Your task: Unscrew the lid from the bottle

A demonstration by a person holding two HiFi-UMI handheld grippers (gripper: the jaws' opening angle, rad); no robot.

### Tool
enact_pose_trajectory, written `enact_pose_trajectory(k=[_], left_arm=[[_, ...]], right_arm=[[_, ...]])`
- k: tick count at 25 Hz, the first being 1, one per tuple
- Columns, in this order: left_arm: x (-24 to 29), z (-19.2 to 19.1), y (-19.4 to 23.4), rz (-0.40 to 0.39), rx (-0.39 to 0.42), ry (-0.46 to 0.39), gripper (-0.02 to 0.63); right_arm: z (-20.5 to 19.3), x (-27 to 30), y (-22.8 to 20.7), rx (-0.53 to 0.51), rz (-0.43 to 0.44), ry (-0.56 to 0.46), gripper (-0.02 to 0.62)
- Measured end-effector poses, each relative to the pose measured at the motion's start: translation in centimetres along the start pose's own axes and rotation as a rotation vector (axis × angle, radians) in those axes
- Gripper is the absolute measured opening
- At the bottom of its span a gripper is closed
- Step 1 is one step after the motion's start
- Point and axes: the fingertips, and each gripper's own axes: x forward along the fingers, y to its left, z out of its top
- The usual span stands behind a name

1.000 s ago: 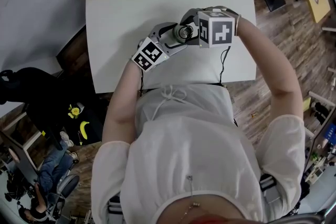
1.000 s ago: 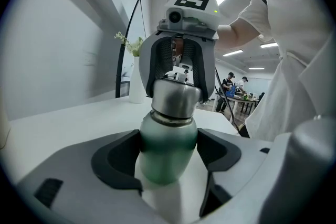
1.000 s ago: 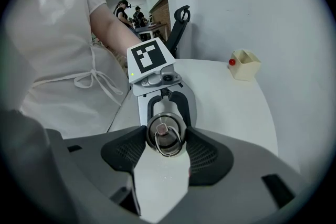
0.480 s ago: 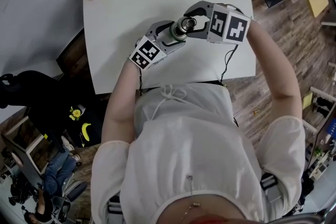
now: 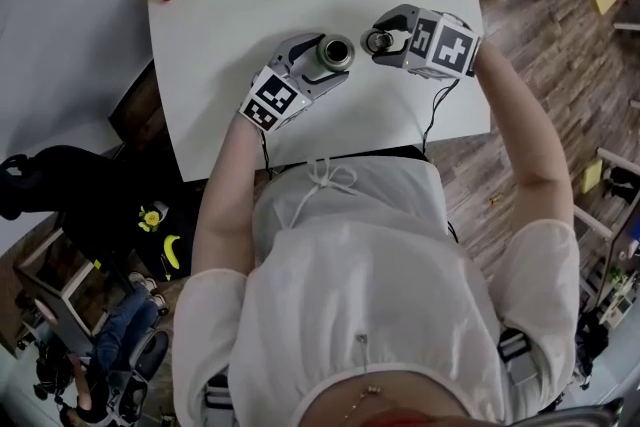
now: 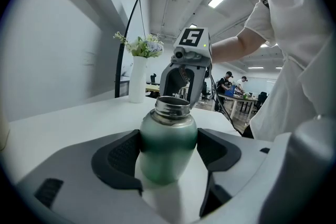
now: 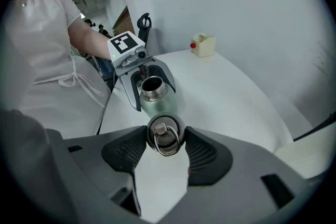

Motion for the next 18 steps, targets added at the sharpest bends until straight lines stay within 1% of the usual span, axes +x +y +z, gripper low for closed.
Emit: enact_pose_trajectory(k=[4, 8, 13, 18], left_arm=[[0.0, 0.2, -0.1, -0.001, 0.012, -0.007, 0.353], [0.0, 0.4, 0.1, 0.000, 0.022, -0.011, 0.353], [0.2, 0.2, 0.1, -0.003, 0.021, -0.013, 0.353], [0.3, 0.2, 0.1, -0.002, 0.020, -0.014, 0.353]], right_arm=[[-2.1, 2.2, 0.2, 0.059, 0.013, 0.012, 0.242], [-3.9, 4.1, 0.0, 0.106, 0.007, 0.024, 0.242], [-4.7, 5.9, 0.0, 0.157, 0.013, 0.006, 0.242], [-5.2, 6.5, -0.2, 0.177, 0.020, 0.014, 0.244]])
